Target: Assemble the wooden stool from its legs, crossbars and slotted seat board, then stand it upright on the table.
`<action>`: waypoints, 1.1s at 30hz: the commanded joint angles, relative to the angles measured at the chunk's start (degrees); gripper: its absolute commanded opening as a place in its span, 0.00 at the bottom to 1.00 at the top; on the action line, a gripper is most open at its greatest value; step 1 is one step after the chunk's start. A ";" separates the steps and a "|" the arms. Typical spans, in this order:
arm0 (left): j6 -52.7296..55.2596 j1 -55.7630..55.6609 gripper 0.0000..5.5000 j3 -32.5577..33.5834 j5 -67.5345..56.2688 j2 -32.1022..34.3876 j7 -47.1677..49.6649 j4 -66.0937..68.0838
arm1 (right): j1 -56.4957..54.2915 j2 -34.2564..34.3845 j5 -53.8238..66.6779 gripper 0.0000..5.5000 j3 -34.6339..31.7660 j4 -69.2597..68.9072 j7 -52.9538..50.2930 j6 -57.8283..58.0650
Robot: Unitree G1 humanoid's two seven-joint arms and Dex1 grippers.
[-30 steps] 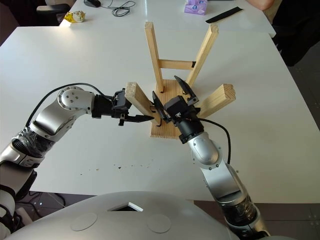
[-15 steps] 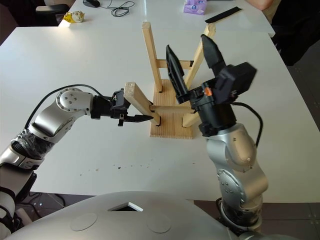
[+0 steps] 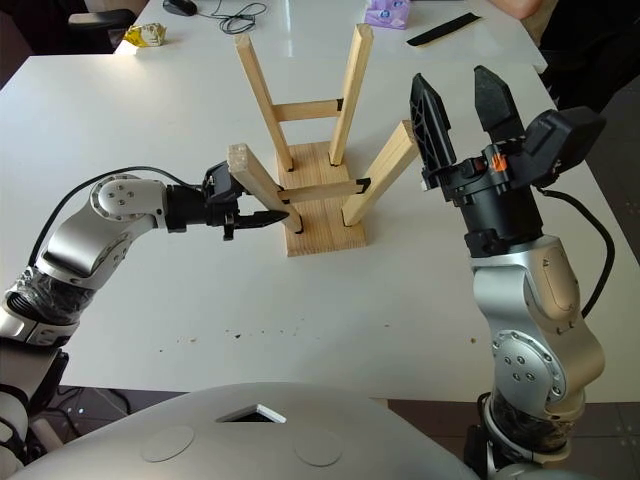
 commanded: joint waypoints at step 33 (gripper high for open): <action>35.93 0.09 0.62 36.03 -24.68 -11.30 17.87 -8.53 | 4.88 3.91 -29.13 0.70 -0.39 23.12 1.70 -10.42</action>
